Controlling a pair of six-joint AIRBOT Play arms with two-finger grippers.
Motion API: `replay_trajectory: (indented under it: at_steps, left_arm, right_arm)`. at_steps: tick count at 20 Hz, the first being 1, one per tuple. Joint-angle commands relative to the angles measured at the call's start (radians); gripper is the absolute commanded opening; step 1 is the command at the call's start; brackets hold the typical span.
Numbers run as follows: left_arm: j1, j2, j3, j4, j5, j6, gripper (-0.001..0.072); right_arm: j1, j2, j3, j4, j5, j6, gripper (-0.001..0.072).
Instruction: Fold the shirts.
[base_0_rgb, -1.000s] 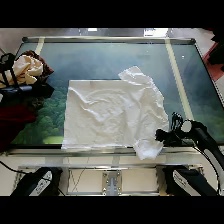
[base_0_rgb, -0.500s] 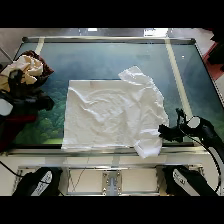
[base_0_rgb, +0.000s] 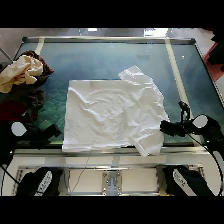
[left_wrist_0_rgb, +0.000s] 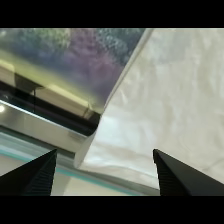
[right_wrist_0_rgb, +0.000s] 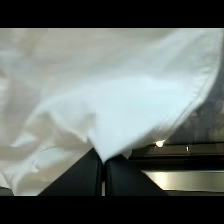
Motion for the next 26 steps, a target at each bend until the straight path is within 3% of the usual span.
replay_trajectory:
  at_steps: [1,6,10,14,16,18,19,20,21,26]
  left_arm:
    - [0.001,-0.034,-0.058,-0.069,-0.111,-0.028,0.0619]
    - [0.001,-0.141,-0.095,-0.099,-0.037,-0.026,0.0619]
    - [0.0,-0.218,-0.095,-0.196,0.011,0.029,0.0619]
    - [0.0,-0.295,-0.095,-0.201,0.024,0.063,0.0603]
    - [0.0,-0.316,-0.095,-0.201,0.041,0.076,0.0429]
    - [0.0,-0.338,-0.097,-0.202,0.068,0.086,0.0396]
    - [0.0,-0.343,-0.097,-0.203,0.089,0.089,0.0325]
    - [0.0,-0.344,-0.097,-0.203,0.105,0.09,0.0222]
    - [0.0,-0.344,-0.097,-0.205,0.126,0.11,0.0009]
    - [0.0,-0.33,-0.013,-0.286,0.163,0.263,0.001]
  right_arm:
    - [-0.001,0.04,0.002,0.005,-0.012,-0.027,0.0031]
    - [-0.001,0.082,0.002,0.008,-0.012,-0.029,0.0032]
    - [-0.001,0.085,0.002,0.007,-0.013,-0.029,0.0031]
    - [-0.001,0.085,0.002,0.007,-0.014,-0.028,0.0032]
    - [-0.001,0.085,0.002,0.007,-0.023,-0.028,0.0032]
    - [-0.001,0.085,0.002,0.008,-0.039,-0.024,0.0032]
    - [-0.001,0.085,0.002,0.01,-0.045,-0.021,0.0032]
    - [-0.001,0.085,0.002,0.012,-0.048,-0.021,0.0032]
    - [-0.001,0.085,0.002,0.013,-0.05,-0.021,0.0032]
    - [-0.001,0.085,0.063,-0.013,-0.045,-0.021,0.0031]
